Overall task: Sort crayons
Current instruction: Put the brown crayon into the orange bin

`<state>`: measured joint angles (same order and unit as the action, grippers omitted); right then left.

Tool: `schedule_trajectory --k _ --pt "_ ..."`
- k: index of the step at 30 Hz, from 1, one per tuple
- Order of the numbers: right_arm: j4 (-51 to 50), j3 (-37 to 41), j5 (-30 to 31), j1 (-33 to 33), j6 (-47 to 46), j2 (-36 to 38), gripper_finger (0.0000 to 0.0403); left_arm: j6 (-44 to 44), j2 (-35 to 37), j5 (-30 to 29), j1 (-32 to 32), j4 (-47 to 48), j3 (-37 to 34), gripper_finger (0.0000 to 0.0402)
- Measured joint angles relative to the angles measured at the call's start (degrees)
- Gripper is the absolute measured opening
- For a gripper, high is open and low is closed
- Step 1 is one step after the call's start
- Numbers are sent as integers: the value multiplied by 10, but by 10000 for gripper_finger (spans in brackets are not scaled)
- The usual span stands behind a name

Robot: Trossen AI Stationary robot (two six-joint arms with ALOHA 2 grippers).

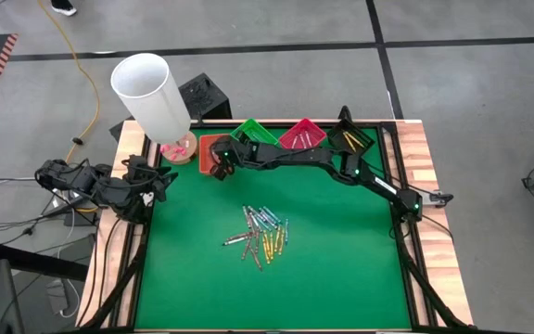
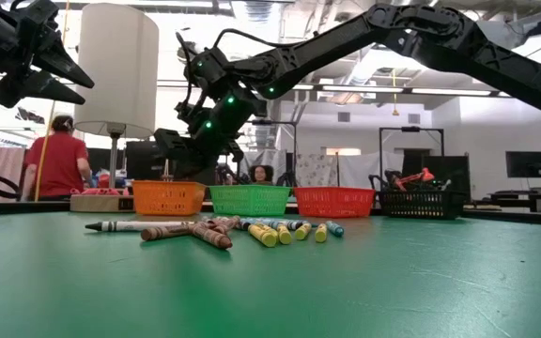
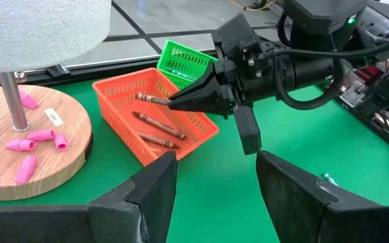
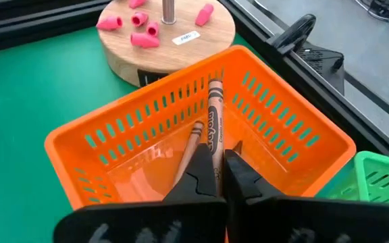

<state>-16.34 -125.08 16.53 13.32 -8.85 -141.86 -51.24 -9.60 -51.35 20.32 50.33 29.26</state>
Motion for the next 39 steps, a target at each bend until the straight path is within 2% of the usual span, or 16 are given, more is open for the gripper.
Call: schedule_trajectory --k 8,22,32,39 --pt "-1 0 -1 1 -18 0 25 0 0 0 0 0 0 192" --pt "0 0 -1 3 -18 0 32 0 0 0 0 0 0 192" --pt "1 0 -1 3 -17 0 70 0 0 0 0 0 0 192" --pt "-2 0 -1 3 1 5 77 0 0 0 0 0 0 192"
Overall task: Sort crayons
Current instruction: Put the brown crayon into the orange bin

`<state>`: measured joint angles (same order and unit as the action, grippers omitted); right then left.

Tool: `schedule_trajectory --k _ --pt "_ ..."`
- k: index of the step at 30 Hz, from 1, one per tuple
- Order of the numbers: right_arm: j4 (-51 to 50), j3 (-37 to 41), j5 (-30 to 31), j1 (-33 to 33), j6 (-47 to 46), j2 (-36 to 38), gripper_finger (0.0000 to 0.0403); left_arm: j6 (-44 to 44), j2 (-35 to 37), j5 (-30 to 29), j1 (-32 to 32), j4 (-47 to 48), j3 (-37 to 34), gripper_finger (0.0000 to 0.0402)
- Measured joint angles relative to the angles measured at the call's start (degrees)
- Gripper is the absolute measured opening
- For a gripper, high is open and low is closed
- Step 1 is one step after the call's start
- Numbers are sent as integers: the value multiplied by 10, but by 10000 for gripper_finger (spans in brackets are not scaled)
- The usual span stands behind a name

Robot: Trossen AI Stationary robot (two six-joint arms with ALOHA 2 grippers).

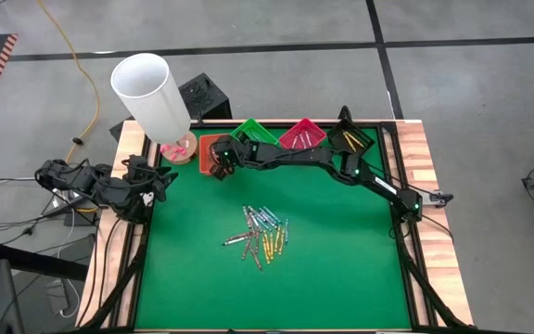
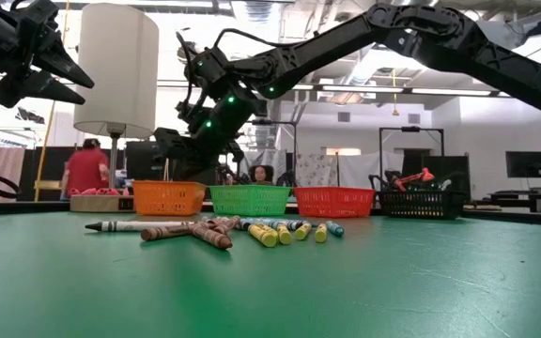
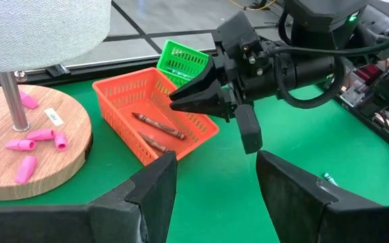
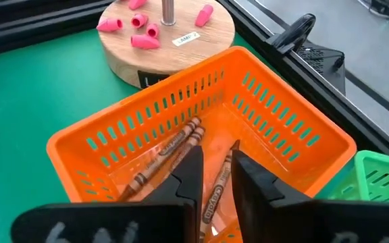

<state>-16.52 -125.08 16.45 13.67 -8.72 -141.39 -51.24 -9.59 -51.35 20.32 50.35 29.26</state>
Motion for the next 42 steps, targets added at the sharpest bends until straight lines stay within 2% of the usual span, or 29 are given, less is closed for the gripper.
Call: schedule_trajectory --k 6,10,14,24,30,33,36,42 --pt "-23 -14 0 -10 23 38 77 0 0 1 0 0 0 192" --pt "-99 -27 -6 -24 34 66 77 0 0 1 0 1 0 192" --pt "-193 -29 -31 -42 41 109 77 0 0 1 0 1 0 192" --pt "-510 -29 -32 -140 53 202 77 0 0 0 0 1 0 192" --pt "-645 -28 -8 -205 3 267 77 0 0 -1 0 1 0 192" --pt "-655 -23 -5 -239 -20 304 77 0 0 0 0 1 0 192" --pt "-621 15 -2 -281 -31 337 77 0 0 0 0 1 0 192" --pt "-456 167 49 -360 -53 373 77 0 0 -1 0 1 0 192"
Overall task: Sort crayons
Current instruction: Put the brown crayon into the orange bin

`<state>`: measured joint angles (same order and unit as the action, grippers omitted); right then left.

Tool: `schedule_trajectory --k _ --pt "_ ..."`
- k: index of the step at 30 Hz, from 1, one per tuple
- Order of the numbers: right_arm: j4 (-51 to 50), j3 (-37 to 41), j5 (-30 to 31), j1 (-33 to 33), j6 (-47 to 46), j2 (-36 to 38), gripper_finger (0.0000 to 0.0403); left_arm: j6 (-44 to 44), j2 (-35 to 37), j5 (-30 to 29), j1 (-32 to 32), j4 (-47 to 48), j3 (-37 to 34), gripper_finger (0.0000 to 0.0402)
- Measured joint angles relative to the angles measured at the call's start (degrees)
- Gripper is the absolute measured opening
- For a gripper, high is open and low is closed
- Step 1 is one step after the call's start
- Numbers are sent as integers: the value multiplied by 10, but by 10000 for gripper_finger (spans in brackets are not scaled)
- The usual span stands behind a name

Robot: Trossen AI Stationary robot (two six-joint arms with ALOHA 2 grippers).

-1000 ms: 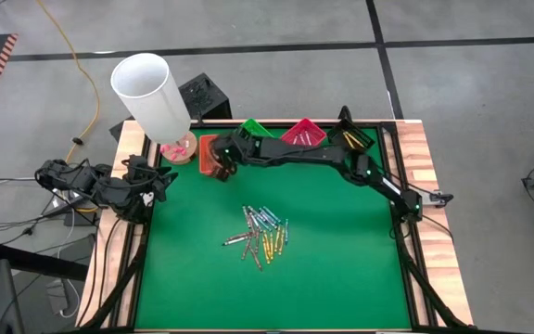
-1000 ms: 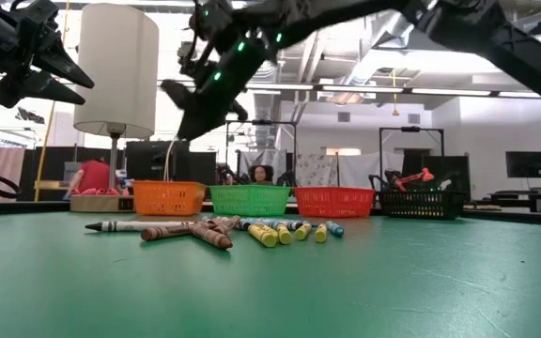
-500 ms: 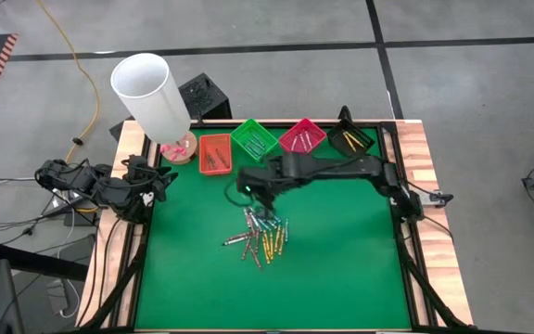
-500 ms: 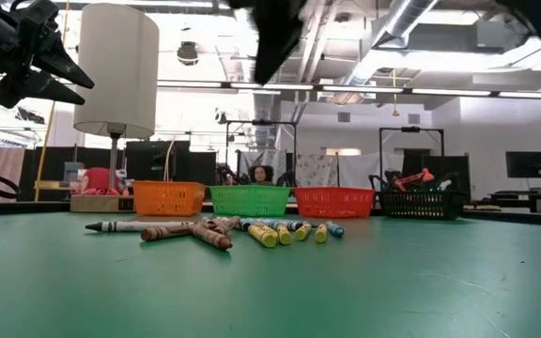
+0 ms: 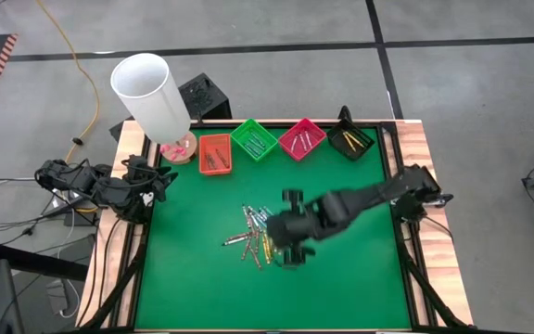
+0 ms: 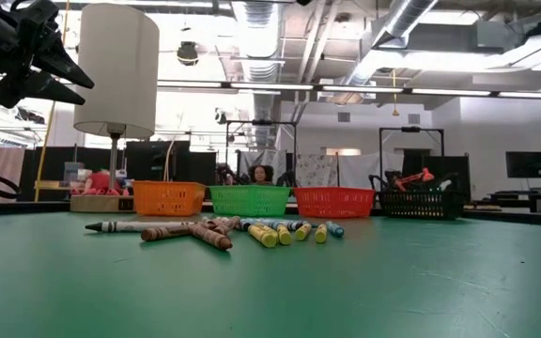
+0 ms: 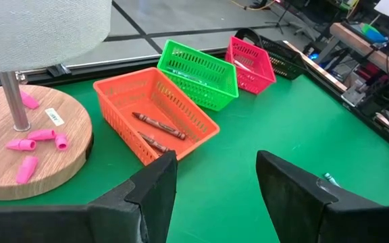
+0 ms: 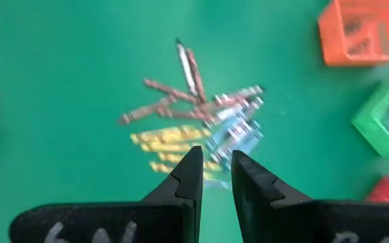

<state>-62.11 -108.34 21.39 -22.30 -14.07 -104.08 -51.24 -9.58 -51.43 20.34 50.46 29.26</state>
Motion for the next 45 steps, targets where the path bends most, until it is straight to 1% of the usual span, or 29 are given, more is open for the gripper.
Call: schedule_trajectory --k 4,7,8,10,14,17,19,21,24,29,32,34,40,42,45 --pt "171 105 23 -16 -22 4 77 0 0 -1 0 0 0 192" --pt "283 167 14 -11 -31 3 77 0 0 -1 0 0 0 192" --pt "315 182 9 -7 -40 3 77 0 0 -1 0 0 0 192" --pt "342 197 5 -1 -64 3 77 0 0 0 0 -1 0 192" --pt "349 206 -15 7 -132 3 77 -3 0 17 0 -2 0 192" --pt "336 206 3 19 -218 3 77 -9 0 21 0 -3 0 192" --pt "328 206 4 33 -277 3 77 -18 0 21 0 -3 0 192" --pt "325 206 -17 46 -317 3 77 -20 0 21 0 -3 0 192" --pt "330 206 -44 55 -338 -9 77 -21 0 27 0 -3 0 192" --pt "318 206 -55 58 -340 -35 77 -22 0 28 0 -3 0 192" --pt "323 205 -100 65 -315 -57 77 -22 0 28 0 -3 0 192" --pt "317 206 -116 65 -288 -74 77 -22 0 27 0 -4 0 192" --pt "337 201 -123 62 -248 -115 79 -28 0 28 0 -4 0 192" --pt "337 204 -125 64 -240 -118 83 -33 0 27 0 -4 0 192" --pt "362 201 -124 65 -225 -114 94 -35 0 28 0 -4 0 192"
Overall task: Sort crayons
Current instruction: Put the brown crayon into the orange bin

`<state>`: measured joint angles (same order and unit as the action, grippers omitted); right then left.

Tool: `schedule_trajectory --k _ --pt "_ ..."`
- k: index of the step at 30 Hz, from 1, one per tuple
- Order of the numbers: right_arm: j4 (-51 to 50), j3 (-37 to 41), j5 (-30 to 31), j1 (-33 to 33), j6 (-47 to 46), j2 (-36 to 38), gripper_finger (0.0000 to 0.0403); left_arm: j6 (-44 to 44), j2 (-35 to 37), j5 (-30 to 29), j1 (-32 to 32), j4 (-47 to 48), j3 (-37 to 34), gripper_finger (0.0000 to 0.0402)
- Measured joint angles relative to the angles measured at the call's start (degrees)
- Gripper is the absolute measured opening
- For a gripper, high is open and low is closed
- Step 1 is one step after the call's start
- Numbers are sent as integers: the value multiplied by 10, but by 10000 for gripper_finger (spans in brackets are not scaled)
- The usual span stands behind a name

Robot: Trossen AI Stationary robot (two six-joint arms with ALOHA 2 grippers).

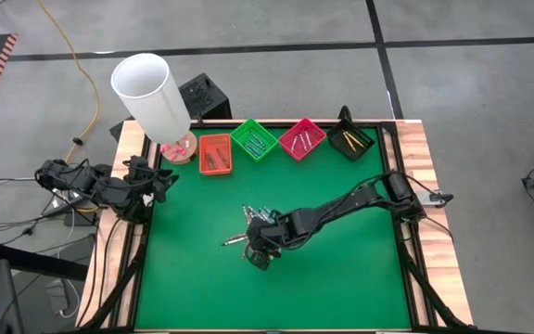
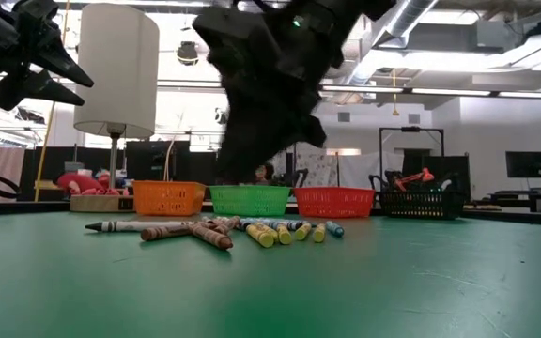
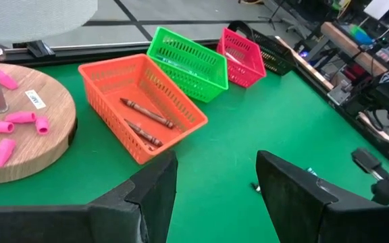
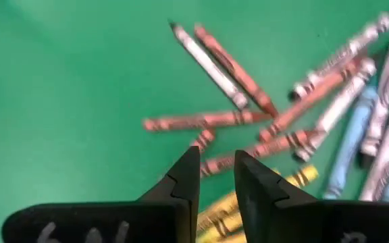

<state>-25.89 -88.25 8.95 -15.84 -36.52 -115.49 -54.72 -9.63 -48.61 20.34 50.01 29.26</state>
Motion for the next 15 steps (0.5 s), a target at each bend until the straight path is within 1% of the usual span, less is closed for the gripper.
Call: schedule_trajectory --k 9,15 --pt "-9 0 0 6 12 1 137 -1 0 -2 0 0 0 192" --pt "-8 0 0 10 12 1 158 -35 0 -17 0 0 0 192"
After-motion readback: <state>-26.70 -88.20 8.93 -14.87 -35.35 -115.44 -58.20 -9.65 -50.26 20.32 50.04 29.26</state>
